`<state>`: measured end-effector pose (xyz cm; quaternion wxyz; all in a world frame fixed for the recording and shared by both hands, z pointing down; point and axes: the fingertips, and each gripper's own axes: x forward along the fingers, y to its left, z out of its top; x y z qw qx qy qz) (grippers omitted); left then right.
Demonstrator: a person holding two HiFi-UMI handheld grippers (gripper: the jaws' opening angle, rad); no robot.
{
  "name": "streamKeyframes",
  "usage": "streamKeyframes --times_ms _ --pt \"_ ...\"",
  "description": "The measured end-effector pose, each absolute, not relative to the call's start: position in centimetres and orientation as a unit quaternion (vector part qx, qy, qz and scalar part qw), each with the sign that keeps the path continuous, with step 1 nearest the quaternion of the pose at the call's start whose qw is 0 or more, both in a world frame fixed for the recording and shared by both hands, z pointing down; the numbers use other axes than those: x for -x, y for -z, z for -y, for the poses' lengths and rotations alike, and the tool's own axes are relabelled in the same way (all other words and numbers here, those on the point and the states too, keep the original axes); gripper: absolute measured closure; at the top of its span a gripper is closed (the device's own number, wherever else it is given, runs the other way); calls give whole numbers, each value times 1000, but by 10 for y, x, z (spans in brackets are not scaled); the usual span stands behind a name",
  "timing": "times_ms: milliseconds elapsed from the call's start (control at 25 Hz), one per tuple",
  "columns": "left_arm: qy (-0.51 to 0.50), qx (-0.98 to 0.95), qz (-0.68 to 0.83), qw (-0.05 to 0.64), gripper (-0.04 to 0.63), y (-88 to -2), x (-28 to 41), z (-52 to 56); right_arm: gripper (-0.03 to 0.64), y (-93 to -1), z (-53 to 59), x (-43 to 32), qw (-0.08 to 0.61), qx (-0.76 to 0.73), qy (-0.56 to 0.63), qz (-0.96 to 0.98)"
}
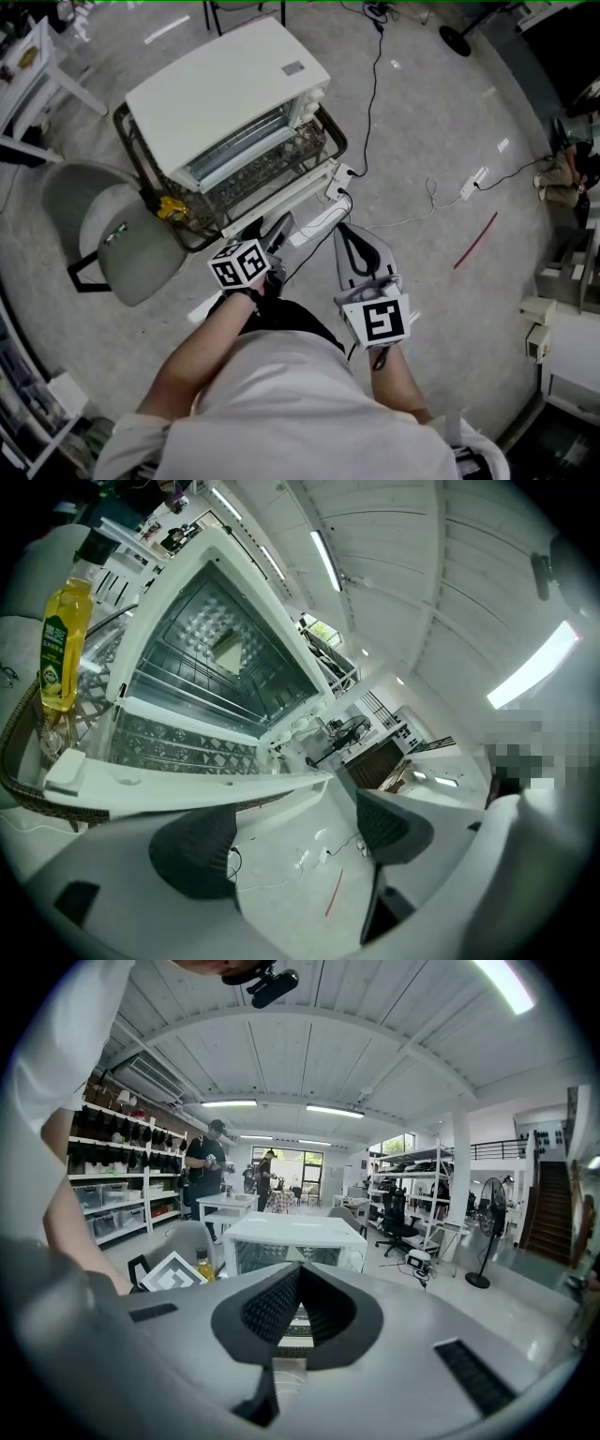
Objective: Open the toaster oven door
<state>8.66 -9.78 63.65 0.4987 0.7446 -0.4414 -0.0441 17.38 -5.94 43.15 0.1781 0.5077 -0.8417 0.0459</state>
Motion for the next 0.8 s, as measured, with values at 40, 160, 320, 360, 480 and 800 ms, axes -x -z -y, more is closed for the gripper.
streamKeyframes --times_ms 40,160,320,360,480,800 --pt "45 -745 440 500 201 -635 -86 98 595 -432 59 -173 178 -507 -47 842" --pt "46 -746 435 502 199 -634 -87 98 594 -433 58 -169 176 -504 -50 844" --pt "49 -747 434 502 184 -631 -87 99 594 -434 59 -170 175 -505 -50 844" --pt "47 -747 434 500 183 -631 -87 99 595 -434 59 -170 175 -505 -50 844" --pt "39 -751 436 494 182 -632 -90 96 595 -435 58 -172 179 -506 -51 843" --pt "51 -740 445 501 183 -639 -87 94 595 -439 60 -170 179 -503 -54 844"
